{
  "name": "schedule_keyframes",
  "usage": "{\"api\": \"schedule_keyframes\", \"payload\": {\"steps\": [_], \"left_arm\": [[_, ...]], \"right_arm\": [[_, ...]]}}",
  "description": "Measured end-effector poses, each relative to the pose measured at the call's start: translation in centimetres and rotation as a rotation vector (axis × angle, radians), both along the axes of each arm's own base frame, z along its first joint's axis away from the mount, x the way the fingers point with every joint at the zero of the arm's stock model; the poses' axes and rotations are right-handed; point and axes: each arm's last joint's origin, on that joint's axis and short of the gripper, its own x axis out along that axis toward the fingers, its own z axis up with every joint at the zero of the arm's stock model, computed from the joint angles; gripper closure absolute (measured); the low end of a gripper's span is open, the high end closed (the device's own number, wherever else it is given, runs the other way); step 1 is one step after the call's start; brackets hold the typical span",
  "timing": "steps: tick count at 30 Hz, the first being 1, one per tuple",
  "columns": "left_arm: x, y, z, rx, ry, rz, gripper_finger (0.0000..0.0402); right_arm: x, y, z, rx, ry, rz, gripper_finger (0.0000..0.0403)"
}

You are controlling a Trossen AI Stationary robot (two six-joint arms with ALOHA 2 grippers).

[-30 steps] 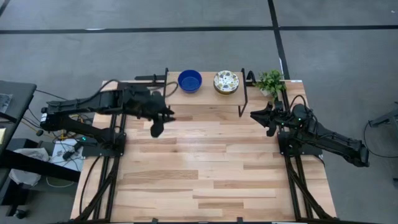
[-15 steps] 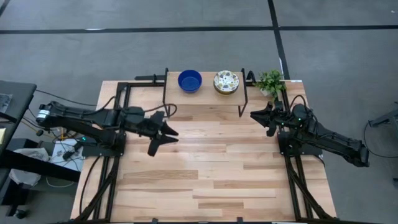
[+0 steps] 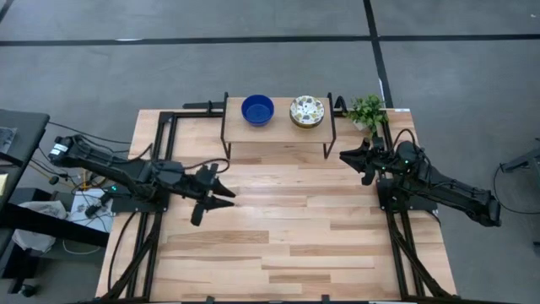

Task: Pick & Place Mini bowls
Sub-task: Return to Home Position

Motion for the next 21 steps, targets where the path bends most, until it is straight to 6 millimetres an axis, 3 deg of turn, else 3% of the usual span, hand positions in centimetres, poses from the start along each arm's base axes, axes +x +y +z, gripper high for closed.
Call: {"api": "schedule_keyframes", "payload": {"steps": [7, 21], "left_arm": [[-2.8, 1.6, -0.4, 0.019, -0.100, -0.121, 0.0279], [-6.8, 3.3, -4.3, -0.022, -0.193, -0.075, 0.0279]], "right_arm": [[0.0, 0.0, 0.0, 0.000, 0.000, 0.000, 0.0321], [0.0, 0.0, 0.0, 0.000, 0.001, 0.000, 0.0321]]}}
